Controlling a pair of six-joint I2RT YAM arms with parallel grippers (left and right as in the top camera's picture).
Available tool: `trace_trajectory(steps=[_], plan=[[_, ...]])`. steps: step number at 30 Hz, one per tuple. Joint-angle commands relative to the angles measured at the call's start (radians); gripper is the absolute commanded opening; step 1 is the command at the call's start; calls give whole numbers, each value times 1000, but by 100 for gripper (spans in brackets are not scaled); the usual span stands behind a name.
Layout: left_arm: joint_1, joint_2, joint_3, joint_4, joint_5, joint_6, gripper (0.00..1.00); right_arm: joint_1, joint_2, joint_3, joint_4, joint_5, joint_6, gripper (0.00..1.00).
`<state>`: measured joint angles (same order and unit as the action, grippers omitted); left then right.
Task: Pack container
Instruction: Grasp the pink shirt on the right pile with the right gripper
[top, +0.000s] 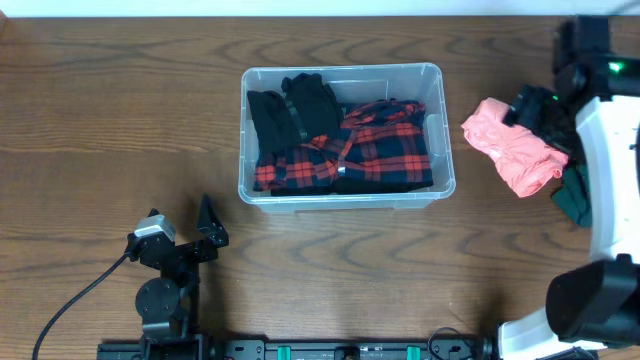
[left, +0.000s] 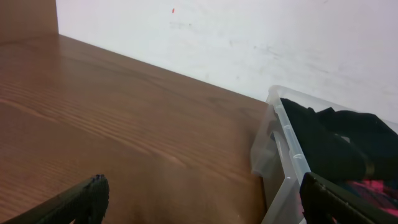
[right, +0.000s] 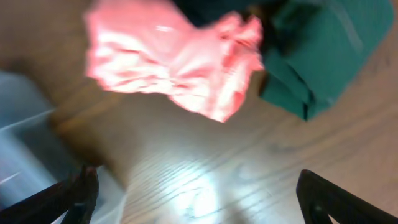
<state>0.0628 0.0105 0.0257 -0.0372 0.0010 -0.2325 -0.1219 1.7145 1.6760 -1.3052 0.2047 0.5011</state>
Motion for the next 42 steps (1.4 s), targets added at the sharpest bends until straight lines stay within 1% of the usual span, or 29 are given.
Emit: trace_trajectory(steps=[1, 3, 7, 10, 16, 20, 27, 35, 42], plan=[[-2, -5, -22, -36, -9, 2, 98, -40, -3, -99, 37, -35, -4, 99], [-2, -5, -22, -36, -9, 2, 98, -39, -3, -165, 83, -61, -48, 99], [-2, -5, -22, -36, -9, 2, 98, -20, -3, -294, 226, -131, -236, 99], [-2, -5, -22, -36, -9, 2, 98, -13, -3, -367, 337, -134, -352, 98], [-2, -5, -22, -36, -9, 2, 98, -12, -1, -452, 608, -135, -678, 95], [-2, -5, -22, -36, -9, 2, 98, -2, 3, -482, 736, -186, -853, 91], [-2, -5, -22, -36, -9, 2, 98, 19, 45, -487, 844, -156, -968, 91], [-2, -5, -22, -36, -9, 2, 98, 19, 131, -487, 871, -151, -990, 87], [-2, -5, -22, -36, -9, 2, 98, 42, 181, -487, 922, -137, -1041, 86]])
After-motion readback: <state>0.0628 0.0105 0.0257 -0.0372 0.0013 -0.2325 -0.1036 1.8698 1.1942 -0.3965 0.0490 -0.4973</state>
